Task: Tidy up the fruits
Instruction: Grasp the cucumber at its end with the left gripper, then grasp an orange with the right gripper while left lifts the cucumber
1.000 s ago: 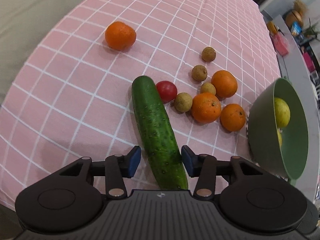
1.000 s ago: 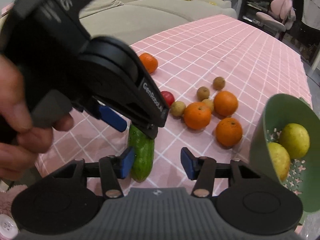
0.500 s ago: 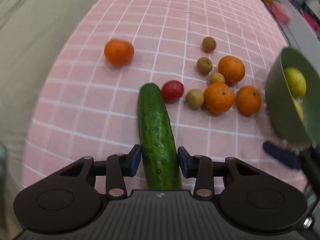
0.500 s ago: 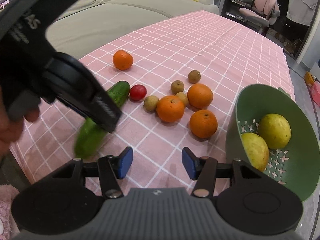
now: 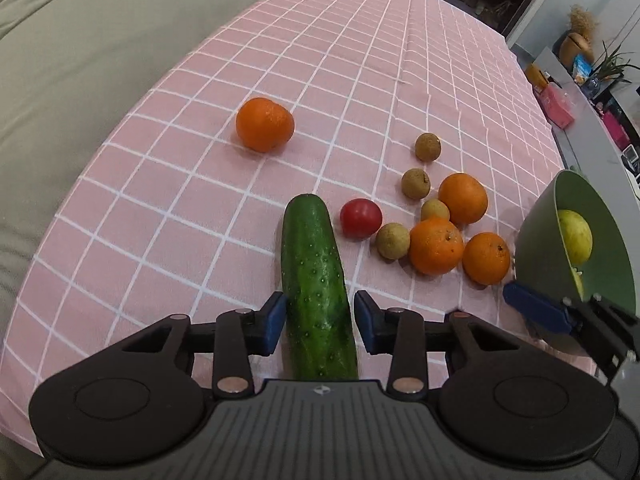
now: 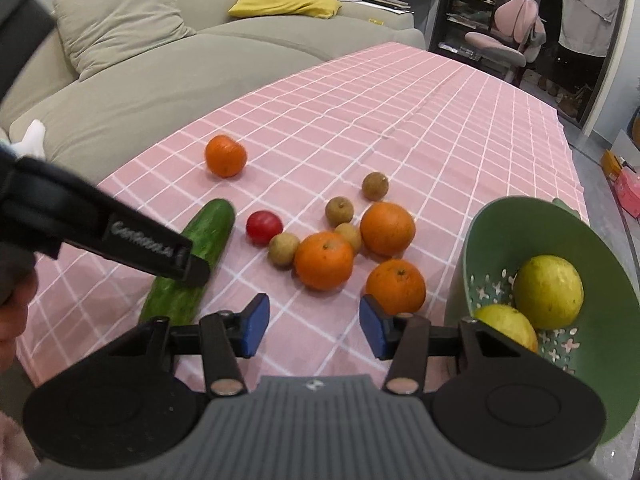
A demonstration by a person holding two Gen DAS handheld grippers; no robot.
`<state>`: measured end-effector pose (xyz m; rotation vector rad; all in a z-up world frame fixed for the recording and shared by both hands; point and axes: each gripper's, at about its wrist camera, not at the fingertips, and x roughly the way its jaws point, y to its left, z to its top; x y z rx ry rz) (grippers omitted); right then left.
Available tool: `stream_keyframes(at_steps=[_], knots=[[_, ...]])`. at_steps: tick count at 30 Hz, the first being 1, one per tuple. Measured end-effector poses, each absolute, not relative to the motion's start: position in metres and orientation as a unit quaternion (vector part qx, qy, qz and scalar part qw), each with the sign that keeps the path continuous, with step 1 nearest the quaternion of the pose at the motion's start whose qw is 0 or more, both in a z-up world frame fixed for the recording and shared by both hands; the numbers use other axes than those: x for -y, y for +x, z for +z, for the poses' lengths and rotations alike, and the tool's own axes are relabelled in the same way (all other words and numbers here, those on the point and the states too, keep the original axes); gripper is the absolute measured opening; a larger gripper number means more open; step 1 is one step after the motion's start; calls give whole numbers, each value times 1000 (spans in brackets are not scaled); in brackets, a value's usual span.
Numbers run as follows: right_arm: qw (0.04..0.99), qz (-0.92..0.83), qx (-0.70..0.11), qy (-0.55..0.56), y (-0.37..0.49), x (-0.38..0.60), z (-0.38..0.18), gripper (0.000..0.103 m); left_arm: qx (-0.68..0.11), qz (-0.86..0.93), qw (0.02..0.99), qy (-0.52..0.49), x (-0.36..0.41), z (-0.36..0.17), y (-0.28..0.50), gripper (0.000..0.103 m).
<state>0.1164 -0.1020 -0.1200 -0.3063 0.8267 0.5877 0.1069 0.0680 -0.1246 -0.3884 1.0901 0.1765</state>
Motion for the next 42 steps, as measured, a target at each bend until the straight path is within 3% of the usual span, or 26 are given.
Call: stream_keyframes(at_steps=[24, 27, 29, 31, 34, 36, 42], knots=[[859, 334, -359, -150, 157, 92, -149, 38, -514, 78, 822, -231, -75, -143, 115, 44], [856, 342, -353, -159, 156, 92, -150, 40, -517, 77, 820, -233, -76, -143, 115, 44], [852, 353, -349, -166, 153, 91, -151, 49, -519, 77, 820, -228, -74, -142, 117, 44], [851, 349, -349, -182, 151, 87, -154, 50, -521, 77, 822, -218, -72, -142, 117, 44], [850, 341, -355, -187, 152, 86, -157, 48, -522, 77, 821, -218, -72, -142, 118, 44], [852, 332, -353, -196, 152, 85, -159, 40, -523, 77, 819, -223, -73, -142, 118, 43], [851, 336, -353, -196, 146, 87, -155, 39, -522, 77, 821, -218, -73, -137, 115, 43]])
